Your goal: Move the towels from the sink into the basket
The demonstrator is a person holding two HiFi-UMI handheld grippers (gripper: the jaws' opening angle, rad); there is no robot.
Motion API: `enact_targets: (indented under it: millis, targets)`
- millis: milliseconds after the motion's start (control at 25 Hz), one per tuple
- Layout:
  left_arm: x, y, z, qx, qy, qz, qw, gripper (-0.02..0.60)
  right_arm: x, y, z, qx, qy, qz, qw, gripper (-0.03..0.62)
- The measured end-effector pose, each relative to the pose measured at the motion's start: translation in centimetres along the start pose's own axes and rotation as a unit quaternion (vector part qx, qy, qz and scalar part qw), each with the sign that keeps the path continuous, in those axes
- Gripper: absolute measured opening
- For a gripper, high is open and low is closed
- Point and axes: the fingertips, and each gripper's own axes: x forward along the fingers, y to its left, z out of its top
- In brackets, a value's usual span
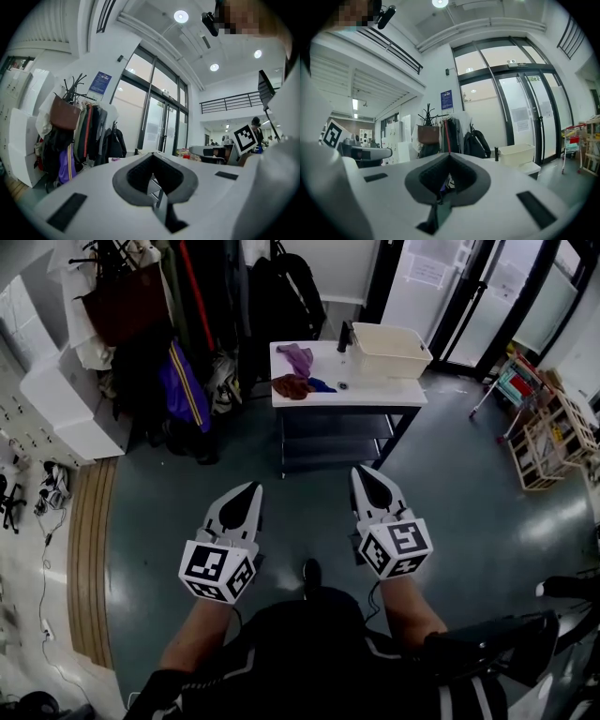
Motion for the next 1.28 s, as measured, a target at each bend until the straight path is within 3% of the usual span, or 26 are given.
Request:
enact_targets:
  millis: [280,440,840,1280]
  targets:
    - [6.7,0.9,0.9,0.007,0.003,0.009,0.9999,0.003,4.5,-5.2,1.6,-0.001,-0.012,0.009,1.000,0.008]
    - [10.6,1.7,1.2,-0.007,-0.003,0.013,0.9999,0.003,6.7,-8.8,1.8,0.002,-0.012,0.006,1.000,0.008]
    - [18.8,3.1,0.8,0.002,0.022,0.026,0.9994,0.003,11.0,-16.1,1.8,0.006,-0.009,0.010,1.000,0.008]
    - [24.6,6.8,0.1,-0.008,0.029,0.016,0.9994,0.003,17.1,-18.7,0.3,0.005,0.022,0.007,1.000,0.007]
